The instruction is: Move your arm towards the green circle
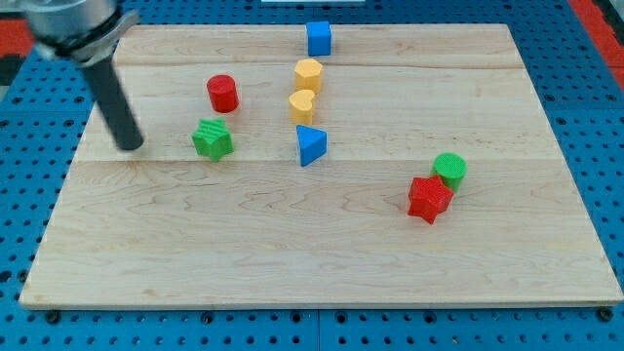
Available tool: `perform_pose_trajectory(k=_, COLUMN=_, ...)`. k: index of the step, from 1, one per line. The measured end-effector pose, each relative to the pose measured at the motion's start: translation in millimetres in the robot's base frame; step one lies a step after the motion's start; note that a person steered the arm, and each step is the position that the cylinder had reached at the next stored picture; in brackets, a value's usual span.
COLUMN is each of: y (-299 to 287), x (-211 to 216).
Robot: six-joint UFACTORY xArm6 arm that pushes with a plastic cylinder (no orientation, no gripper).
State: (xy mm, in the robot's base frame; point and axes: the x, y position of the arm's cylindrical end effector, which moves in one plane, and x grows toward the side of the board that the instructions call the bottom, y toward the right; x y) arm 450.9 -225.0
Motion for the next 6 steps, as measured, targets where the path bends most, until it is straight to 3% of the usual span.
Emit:
perform_pose_trajectory(k=2, y=209, x=130)
perform_pose_trajectory(k=3, y=333, x=143)
perform_pose_trajectory(k=4, y=418, x=126)
perform_pose_trajectory(k=6, y=436, x=20)
